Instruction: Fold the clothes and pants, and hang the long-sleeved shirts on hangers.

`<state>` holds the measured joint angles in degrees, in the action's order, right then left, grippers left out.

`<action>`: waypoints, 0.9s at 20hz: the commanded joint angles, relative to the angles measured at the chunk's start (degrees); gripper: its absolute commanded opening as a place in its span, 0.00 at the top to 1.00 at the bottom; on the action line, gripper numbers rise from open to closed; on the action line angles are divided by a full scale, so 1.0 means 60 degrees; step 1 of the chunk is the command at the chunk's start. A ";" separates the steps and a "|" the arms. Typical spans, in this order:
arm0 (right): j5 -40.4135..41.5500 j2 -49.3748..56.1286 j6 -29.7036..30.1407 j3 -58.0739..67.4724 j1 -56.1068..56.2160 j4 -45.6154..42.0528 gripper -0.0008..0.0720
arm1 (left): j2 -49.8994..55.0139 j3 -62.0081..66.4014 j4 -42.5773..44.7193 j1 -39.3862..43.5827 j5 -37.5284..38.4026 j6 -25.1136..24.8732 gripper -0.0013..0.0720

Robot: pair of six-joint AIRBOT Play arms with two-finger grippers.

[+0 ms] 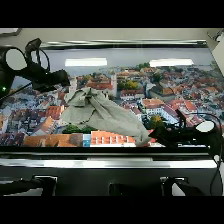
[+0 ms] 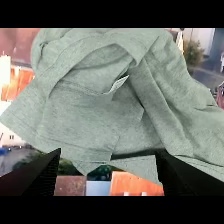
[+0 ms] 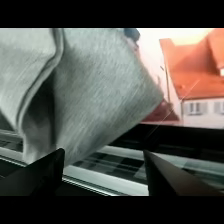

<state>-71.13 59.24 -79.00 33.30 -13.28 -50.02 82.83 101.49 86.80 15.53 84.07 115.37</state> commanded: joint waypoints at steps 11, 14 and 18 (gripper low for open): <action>0.1599 0.1883 0.1399 -0.0237 -0.0007 0.1545 0.33 | -0.0044 -0.0306 -0.0474 -0.0375 0.0186 -0.0084 0.06; 0.1705 0.1993 0.1570 -0.0237 -0.0007 0.1832 0.36 | -0.0040 -0.0313 -0.0474 -0.0441 0.0186 -0.0084 0.06; 0.1705 0.2018 0.1829 -0.0237 -0.0007 0.1858 0.75 | -0.0055 -0.0765 -0.0477 -0.1016 0.0379 -0.0077 0.06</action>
<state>-61.30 71.09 -69.25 31.90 -13.28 -39.62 82.61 98.43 83.92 11.49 85.47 114.85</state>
